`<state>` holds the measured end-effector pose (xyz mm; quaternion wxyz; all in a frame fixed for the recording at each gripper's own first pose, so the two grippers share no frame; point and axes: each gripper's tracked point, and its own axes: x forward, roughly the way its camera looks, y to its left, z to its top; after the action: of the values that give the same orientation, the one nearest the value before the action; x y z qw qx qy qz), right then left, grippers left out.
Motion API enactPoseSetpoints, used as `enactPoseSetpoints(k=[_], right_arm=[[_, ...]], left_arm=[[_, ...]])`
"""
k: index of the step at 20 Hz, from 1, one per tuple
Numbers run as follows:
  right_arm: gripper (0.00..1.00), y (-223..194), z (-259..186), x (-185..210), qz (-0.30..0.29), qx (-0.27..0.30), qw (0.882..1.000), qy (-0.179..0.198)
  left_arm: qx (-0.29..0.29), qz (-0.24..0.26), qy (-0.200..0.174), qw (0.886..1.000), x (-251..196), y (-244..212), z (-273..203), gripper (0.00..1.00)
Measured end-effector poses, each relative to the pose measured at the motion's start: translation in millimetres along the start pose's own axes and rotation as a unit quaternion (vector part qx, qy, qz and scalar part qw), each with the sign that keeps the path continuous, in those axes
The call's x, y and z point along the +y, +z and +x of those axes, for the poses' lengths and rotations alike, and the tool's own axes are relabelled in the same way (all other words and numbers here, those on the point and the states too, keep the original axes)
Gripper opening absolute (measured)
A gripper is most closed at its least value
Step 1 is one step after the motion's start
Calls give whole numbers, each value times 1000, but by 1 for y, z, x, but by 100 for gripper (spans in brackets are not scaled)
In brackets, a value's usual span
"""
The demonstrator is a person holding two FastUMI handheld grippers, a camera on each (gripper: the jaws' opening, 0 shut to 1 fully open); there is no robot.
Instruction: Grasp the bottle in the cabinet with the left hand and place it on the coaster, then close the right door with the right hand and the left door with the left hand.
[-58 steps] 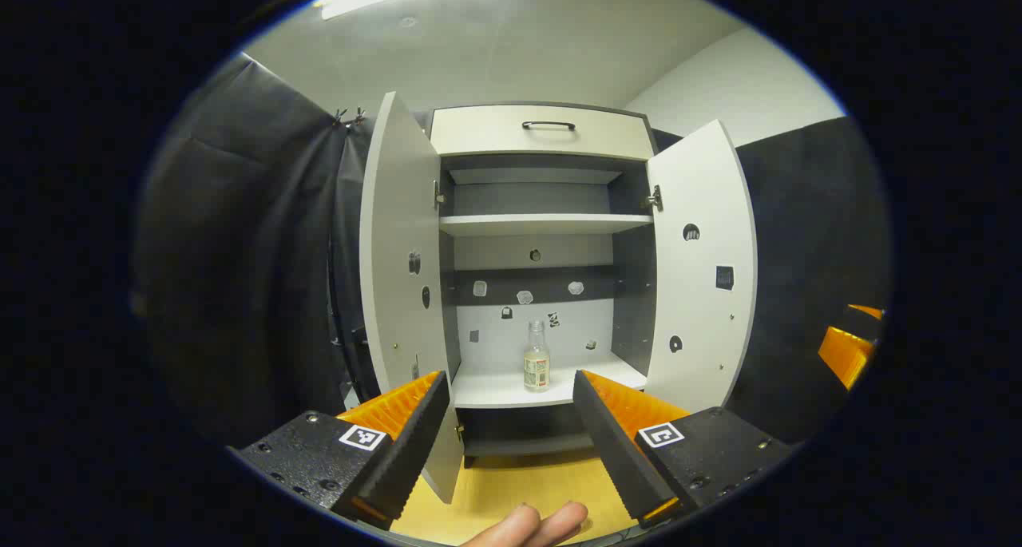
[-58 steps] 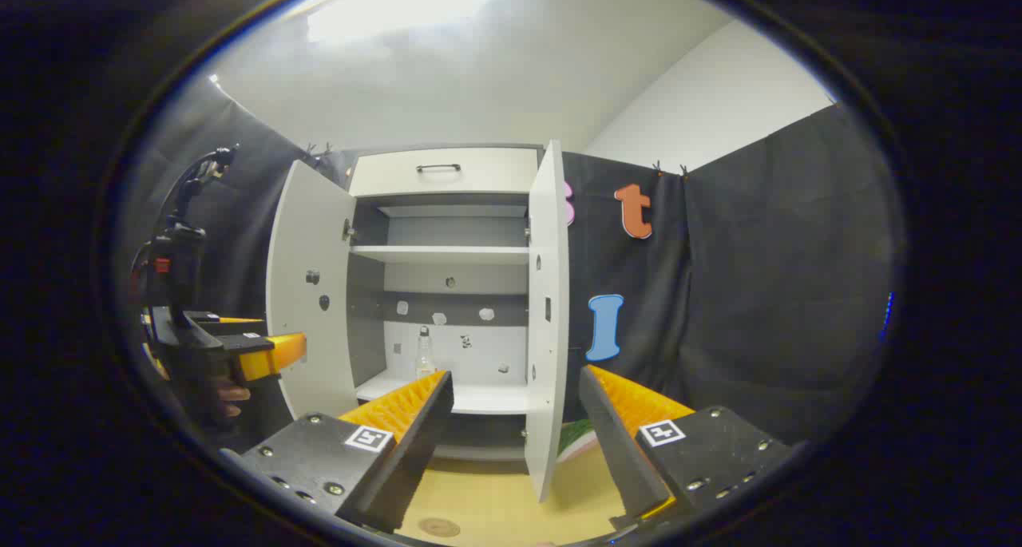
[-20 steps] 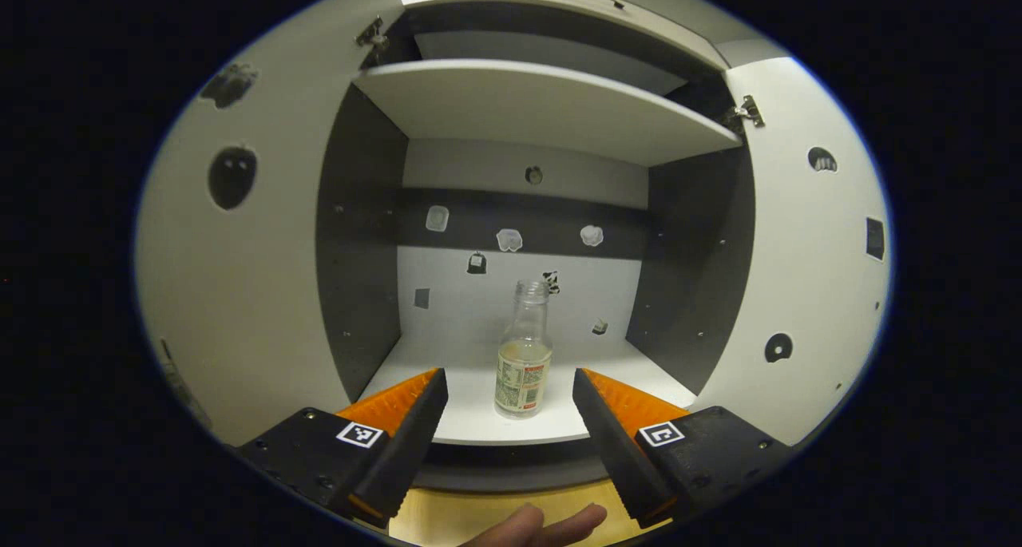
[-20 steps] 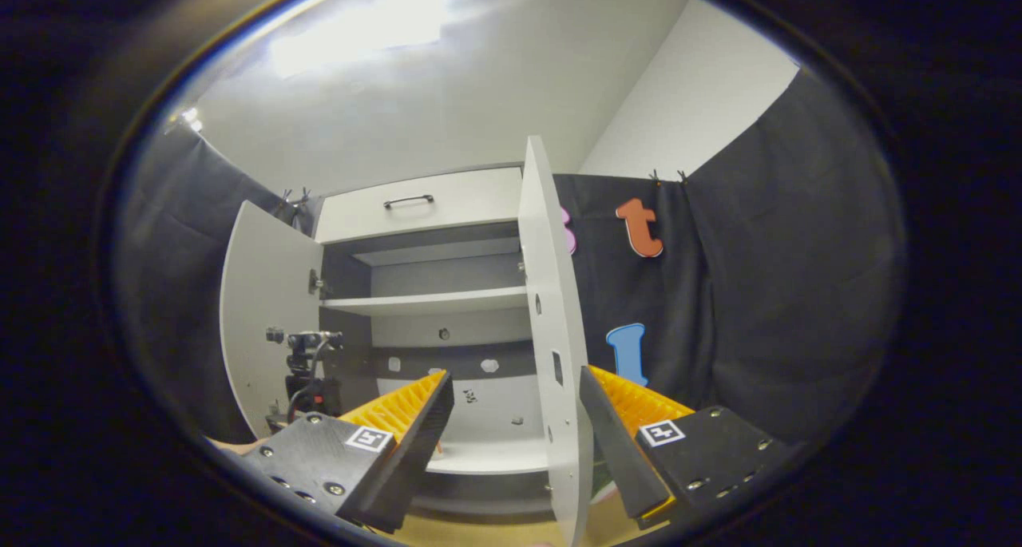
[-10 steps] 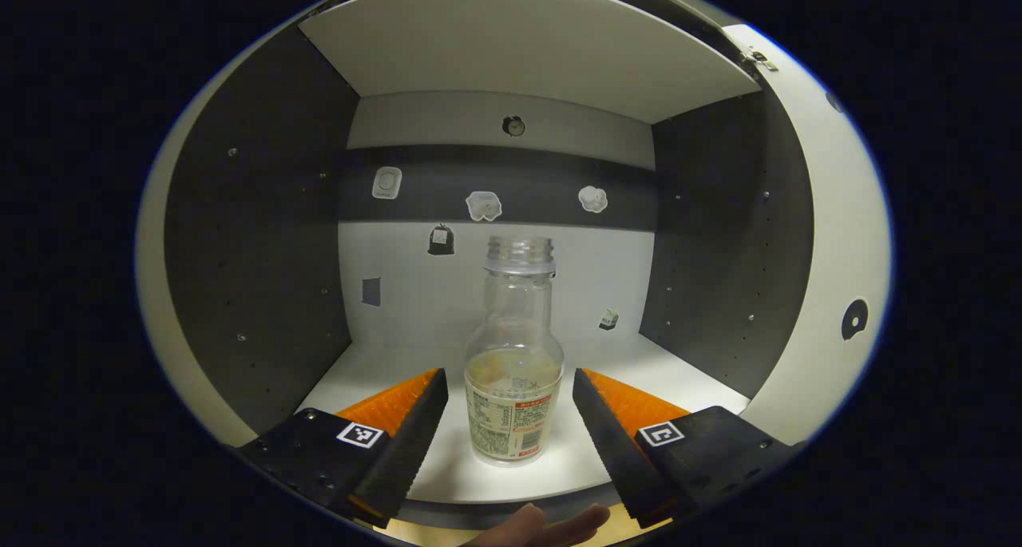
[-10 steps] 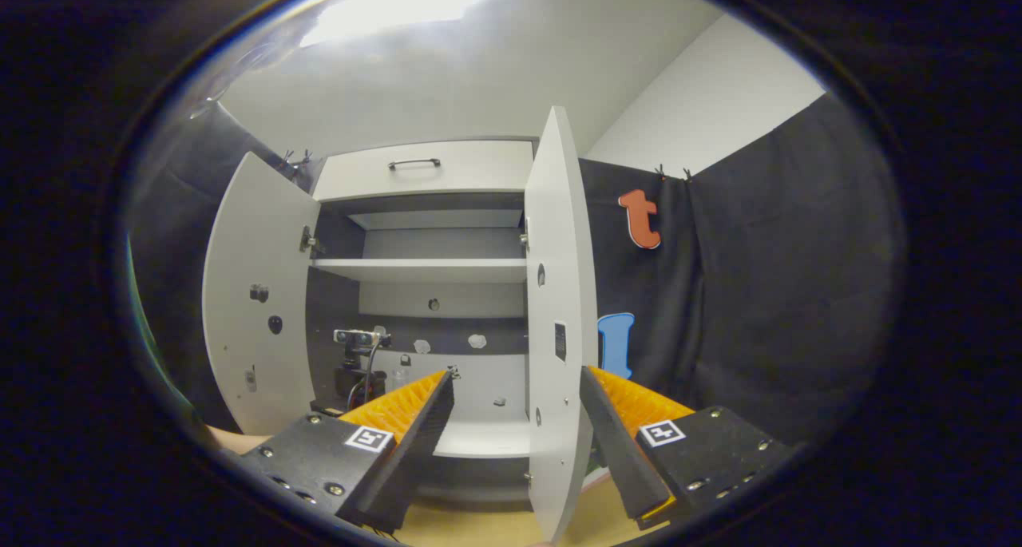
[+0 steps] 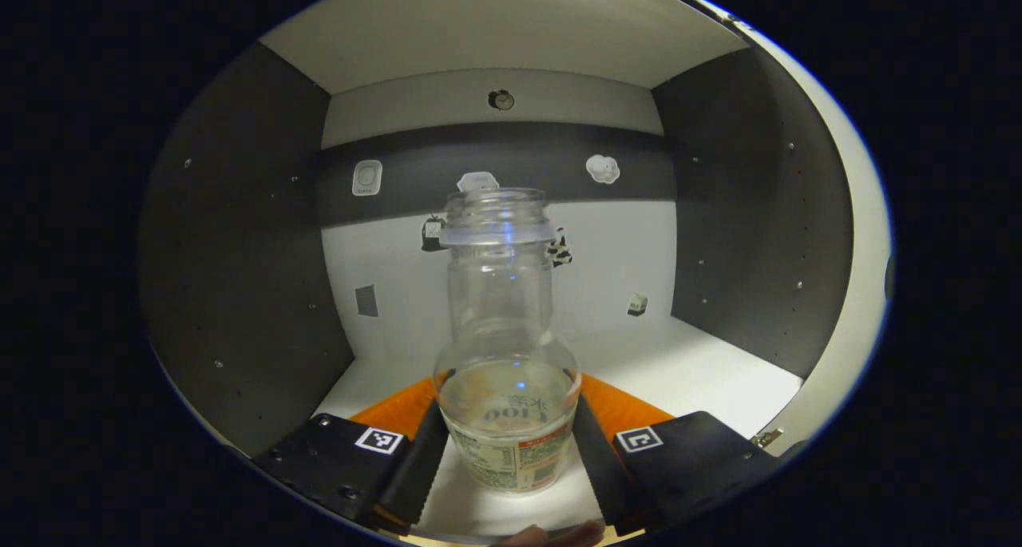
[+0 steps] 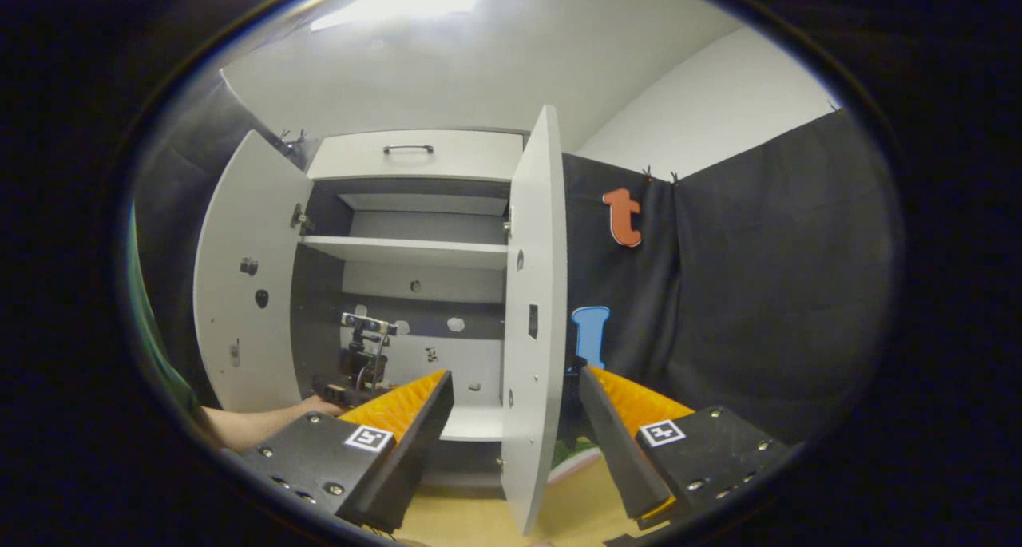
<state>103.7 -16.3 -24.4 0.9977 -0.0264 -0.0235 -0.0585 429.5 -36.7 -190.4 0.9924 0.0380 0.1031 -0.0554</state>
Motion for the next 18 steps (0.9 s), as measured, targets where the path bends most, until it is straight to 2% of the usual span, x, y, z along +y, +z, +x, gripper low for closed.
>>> enactPoseSetpoints(k=[5, 7, 9, 10, 12, 14, 15, 17, 18], right_arm=[[97, -7, -26, -24, -3, -1, 1000, -1], [93, -9, -39, -32, 3, -2, 1000, 3], [93, -8, -54, -37, 18, -6, 1000, 17], [97, -9, -62, -41, 28, -6, 999, 22], [93, -10, -77, -52, 40, -4, 999, 27], [93, -9, -96, -61, 43, -3, 999, 34], [96, -7, -105, -65, 44, -5, 998, 38], [93, -4, -122, -75, 47, -9, 998, 44], [97, -5, -130, -80, 49, -9, 998, 45]], left_arm=[[-9, -48, -20, 999, -8, 10, -58, 82], [-23, -56, -32, 998, -14, 20, -91, 82], [-38, -54, -32, 997, -17, 30, -125, 81], [-45, -51, -30, 997, -18, 33, -142, 81], [-60, -38, -25, 997, -24, 39, -178, 81], [-64, -27, -26, 997, -34, 37, -210, 81], [-64, -27, -29, 997, -41, 33, -227, 81], [-64, -48, -30, 996, -54, 18, -253, 81], [-63, -58, -31, 996, -61, 11, -264, 81]])
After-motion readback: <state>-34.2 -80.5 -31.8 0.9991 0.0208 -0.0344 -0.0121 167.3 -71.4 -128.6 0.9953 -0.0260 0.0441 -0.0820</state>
